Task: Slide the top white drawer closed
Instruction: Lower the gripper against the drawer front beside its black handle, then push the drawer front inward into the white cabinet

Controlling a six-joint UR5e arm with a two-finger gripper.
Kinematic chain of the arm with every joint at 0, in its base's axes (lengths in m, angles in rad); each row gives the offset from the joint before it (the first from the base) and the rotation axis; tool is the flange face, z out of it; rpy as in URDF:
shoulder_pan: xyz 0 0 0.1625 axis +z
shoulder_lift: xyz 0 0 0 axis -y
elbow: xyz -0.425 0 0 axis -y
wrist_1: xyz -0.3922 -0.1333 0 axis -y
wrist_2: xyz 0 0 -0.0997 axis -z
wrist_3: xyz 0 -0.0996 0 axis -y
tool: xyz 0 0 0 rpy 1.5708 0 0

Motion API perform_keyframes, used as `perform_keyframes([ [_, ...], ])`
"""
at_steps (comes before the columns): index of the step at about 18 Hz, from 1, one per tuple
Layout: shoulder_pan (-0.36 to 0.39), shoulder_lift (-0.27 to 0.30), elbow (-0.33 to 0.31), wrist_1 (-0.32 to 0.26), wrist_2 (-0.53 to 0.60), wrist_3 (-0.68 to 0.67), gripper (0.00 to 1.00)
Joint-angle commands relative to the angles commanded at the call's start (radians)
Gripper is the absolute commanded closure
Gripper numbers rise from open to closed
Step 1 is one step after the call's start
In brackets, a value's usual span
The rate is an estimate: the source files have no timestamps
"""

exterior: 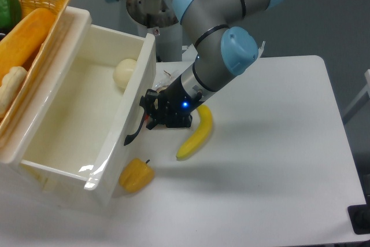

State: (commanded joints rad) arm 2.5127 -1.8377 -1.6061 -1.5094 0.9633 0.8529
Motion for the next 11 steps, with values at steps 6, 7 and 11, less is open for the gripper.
perform_keyframes([
  [6,-0.008,0.021,-0.005,-0.021,-0.002,0.000,0.89],
  [7,-0.015,0.021,-0.005,-0.028,-0.002,0.000,0.89],
  [11,-0.021,0.028,-0.005,-0.040,-0.002,-0.002,0.89],
])
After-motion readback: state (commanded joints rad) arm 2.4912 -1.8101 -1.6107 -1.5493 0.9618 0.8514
